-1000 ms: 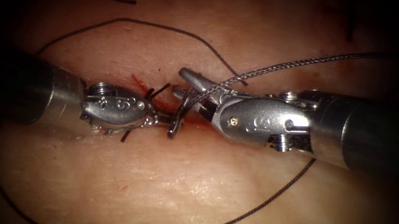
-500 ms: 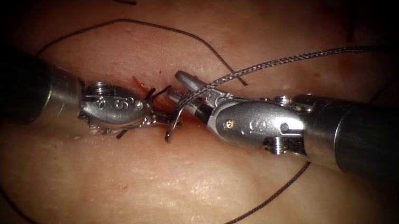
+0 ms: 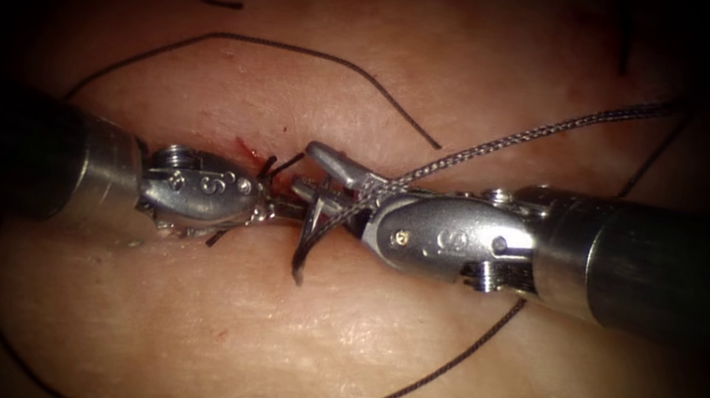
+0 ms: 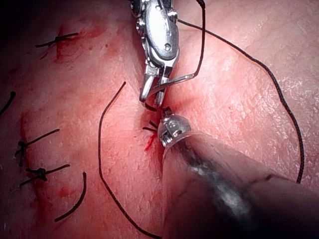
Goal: Wound Closure
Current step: Push the needle through the tissue using the right gripper
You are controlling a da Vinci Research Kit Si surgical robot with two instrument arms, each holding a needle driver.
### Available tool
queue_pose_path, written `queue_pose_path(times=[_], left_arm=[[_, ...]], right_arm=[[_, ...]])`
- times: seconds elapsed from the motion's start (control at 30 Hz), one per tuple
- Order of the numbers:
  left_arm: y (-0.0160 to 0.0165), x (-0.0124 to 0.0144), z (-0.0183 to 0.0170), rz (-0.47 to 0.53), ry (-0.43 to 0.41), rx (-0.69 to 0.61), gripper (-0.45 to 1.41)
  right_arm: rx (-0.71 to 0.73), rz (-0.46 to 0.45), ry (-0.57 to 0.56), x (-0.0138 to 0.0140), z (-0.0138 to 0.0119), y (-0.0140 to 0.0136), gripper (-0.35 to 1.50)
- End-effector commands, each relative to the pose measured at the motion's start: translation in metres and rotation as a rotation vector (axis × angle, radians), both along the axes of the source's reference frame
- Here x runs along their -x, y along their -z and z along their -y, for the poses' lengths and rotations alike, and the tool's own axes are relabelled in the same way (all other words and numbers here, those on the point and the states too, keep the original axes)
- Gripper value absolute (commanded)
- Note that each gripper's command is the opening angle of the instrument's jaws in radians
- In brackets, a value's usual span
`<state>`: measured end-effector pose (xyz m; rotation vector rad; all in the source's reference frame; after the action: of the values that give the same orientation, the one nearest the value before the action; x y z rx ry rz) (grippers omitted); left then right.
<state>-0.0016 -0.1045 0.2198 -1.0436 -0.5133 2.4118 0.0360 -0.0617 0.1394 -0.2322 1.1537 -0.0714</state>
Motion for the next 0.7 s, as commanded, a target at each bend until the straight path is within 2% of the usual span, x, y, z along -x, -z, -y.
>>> queue_pose_path(times=[0.03,0.33,0.47,0.7], left_arm=[[-0.0005,0.0005,0.0007,0.001,-0.001,-0.002,-0.04],[-0.0005,0.0006,0.0007,-0.001,-0.002,-0.003,-0.04],[-0.0005,0.0008,0.0008,-0.005,-0.002,-0.005,-0.04],[-0.0004,0.0010,0.0009,-0.005,0.000,-0.005,-0.04]], right_arm=[[-0.002,-0.005,-0.005,-0.0006,-0.0002,-0.0003,-0.35],[-0.001,-0.025,-0.055,-0.0008,-0.0018,0.0007,-0.35],[-0.013,-0.048,-0.098,-0.0012,-0.0043,0.0024,-0.35],[-0.077,-0.007,-0.203,-0.0008,-0.0056,0.0032,-0.35]])
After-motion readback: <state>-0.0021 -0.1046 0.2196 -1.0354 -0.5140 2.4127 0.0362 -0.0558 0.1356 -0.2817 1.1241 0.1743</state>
